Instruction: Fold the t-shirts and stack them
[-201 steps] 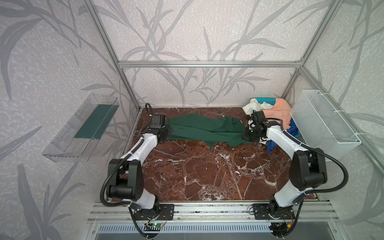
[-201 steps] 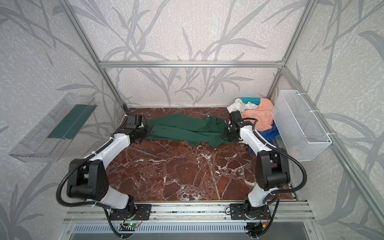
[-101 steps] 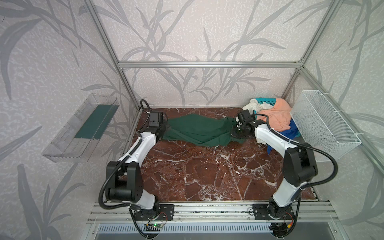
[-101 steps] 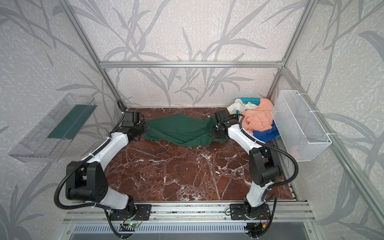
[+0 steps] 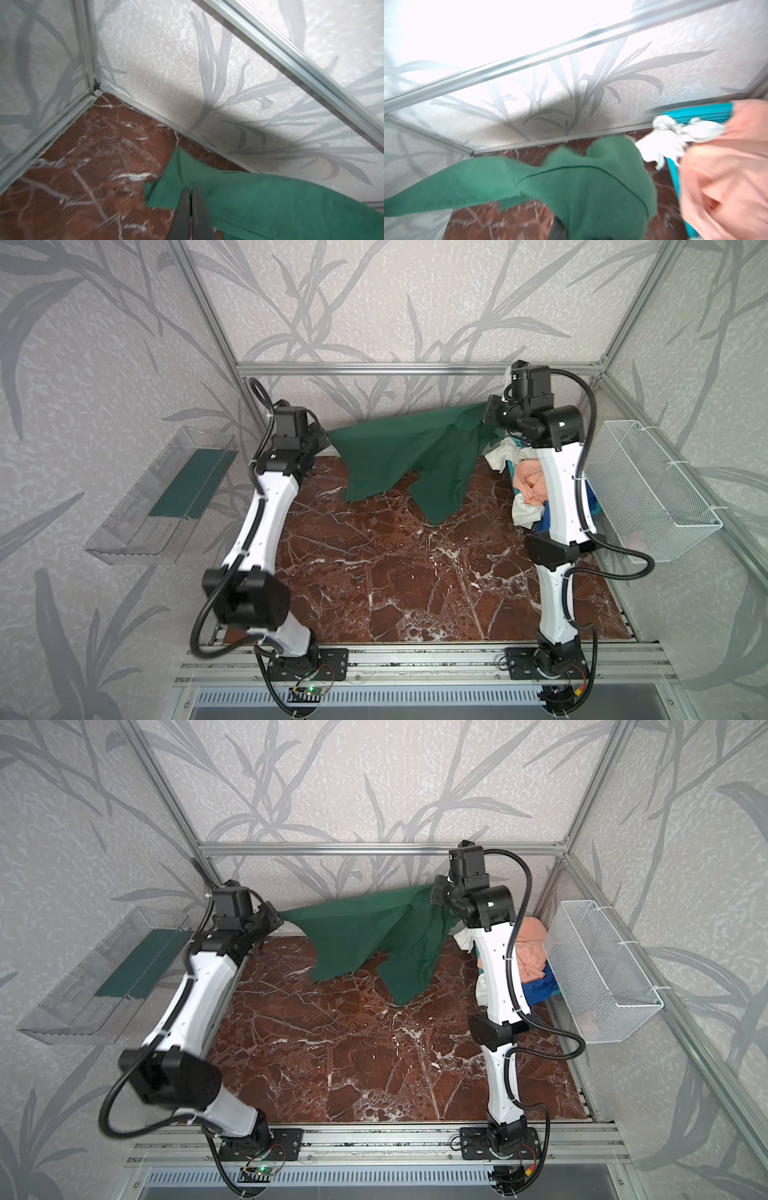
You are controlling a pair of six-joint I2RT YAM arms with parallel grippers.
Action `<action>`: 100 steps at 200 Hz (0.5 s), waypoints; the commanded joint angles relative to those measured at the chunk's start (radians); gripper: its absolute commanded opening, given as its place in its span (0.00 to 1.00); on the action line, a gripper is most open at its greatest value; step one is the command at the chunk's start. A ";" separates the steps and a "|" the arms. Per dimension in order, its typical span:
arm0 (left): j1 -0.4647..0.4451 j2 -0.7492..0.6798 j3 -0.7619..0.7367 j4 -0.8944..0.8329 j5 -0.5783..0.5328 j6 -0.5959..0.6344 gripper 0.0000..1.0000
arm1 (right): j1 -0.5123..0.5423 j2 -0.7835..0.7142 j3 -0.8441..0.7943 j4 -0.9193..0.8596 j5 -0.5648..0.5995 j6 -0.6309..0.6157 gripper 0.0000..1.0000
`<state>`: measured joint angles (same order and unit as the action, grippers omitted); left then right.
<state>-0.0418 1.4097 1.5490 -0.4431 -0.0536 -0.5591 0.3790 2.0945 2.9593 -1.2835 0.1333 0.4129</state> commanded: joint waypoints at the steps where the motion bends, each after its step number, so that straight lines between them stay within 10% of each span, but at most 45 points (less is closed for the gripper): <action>1: -0.009 -0.182 -0.194 0.067 -0.151 0.004 0.00 | 0.137 -0.096 -0.270 -0.154 0.107 -0.054 0.00; 44: -0.018 -0.382 -0.602 0.035 -0.162 -0.068 0.00 | 0.273 -0.667 -1.500 0.608 0.064 0.069 0.00; 100: -0.016 -0.574 -1.015 -0.012 -0.280 -0.169 0.00 | 0.316 -0.790 -2.041 0.681 0.068 0.394 0.00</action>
<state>-0.0582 0.9466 0.6109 -0.4500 -0.2359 -0.6479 0.6792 1.3266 1.0016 -0.7147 0.2119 0.6250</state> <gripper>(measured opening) 0.048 0.060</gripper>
